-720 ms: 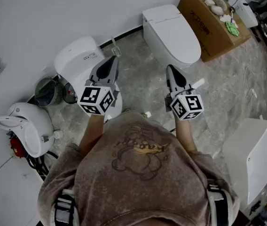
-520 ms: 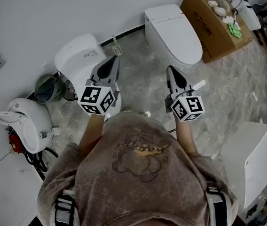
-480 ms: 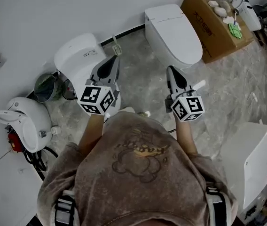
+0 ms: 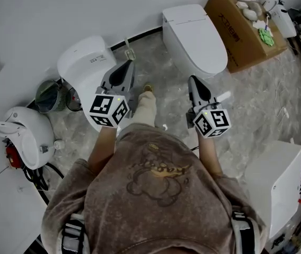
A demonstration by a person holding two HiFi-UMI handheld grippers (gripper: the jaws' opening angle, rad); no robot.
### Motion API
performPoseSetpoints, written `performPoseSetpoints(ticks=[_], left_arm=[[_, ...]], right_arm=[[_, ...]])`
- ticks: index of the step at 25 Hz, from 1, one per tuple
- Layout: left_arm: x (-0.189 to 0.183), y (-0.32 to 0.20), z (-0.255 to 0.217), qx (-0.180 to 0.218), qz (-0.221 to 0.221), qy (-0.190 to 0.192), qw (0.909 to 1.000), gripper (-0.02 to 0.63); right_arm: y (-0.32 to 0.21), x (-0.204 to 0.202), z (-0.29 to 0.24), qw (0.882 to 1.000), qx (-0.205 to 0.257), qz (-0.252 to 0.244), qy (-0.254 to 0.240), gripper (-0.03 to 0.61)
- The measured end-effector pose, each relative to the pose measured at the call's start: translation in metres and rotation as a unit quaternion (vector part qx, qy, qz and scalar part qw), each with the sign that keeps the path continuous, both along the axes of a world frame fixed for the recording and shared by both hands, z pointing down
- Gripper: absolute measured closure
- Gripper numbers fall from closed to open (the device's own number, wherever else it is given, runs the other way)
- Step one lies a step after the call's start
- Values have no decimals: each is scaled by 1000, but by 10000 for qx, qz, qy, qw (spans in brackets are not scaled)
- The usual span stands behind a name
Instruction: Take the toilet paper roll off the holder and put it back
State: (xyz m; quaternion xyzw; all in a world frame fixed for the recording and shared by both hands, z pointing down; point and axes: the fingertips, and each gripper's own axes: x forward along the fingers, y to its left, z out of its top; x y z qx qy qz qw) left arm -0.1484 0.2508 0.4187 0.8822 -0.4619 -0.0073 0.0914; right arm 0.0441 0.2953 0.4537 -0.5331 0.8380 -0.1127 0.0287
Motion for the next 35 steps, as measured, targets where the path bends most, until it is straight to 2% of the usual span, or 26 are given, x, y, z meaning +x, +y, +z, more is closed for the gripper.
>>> performPoseSetpoints(ticks=[7, 14, 28, 35], left_arm=[[12, -61, 1, 95, 36, 83, 9999, 594], [29, -146, -5, 170, 97, 111, 9997, 594], [25, -331, -41, 232, 282, 122, 9993, 594], [19, -397, -61, 341, 325, 130, 9988, 594]], right_arm=[[-49, 13, 0, 9998, 83, 69, 137, 580], [-124, 29, 0, 9999, 84, 31, 137, 580], [-305, 16, -29, 9998, 87, 62, 146, 580], [-367, 19, -46, 9994, 192, 236, 168, 580]])
